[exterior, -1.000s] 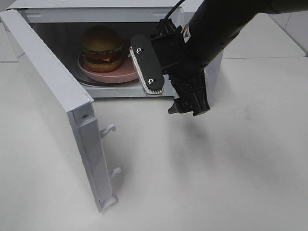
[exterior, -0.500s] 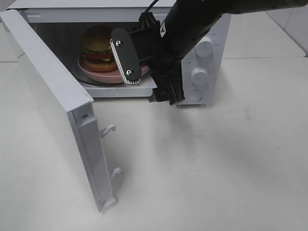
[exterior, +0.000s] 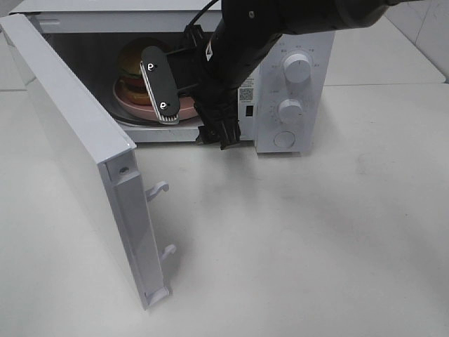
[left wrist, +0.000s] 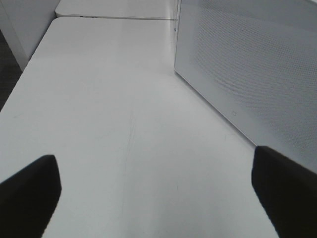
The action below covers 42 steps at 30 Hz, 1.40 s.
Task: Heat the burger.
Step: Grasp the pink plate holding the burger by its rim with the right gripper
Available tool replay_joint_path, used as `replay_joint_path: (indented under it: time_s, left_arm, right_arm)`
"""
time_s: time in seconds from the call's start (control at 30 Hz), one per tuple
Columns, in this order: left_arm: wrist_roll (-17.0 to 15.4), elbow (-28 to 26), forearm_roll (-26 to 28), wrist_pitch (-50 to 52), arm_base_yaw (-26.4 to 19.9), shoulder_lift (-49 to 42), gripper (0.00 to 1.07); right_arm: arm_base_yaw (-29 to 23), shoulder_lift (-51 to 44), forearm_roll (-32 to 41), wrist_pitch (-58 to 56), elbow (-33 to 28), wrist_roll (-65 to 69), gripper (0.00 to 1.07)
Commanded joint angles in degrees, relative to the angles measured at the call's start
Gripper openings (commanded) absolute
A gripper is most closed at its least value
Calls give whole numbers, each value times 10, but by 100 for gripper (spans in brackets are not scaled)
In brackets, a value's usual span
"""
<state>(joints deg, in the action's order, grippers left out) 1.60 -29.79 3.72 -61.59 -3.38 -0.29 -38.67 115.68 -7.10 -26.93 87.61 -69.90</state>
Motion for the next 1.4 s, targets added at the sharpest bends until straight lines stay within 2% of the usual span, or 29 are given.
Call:
replay_joint_path:
  time_s: [0.03, 0.7, 1.2, 1.4]
  left_arm:
    - [-2, 2, 3, 3, -1, -11, 98]
    - [-2, 2, 3, 3, -1, -11, 98]
    - [-2, 2, 3, 3, -1, -11, 98]
    - [-2, 2, 3, 3, -1, -11, 98]
  right_arm:
    - [-2, 26, -2, 2, 29, 4, 90]
    - [-2, 139, 1, -1, 150, 32, 86]
    - [9, 229, 1, -30, 277, 53, 80]
    - [27, 243, 14, -28, 288, 53, 78]
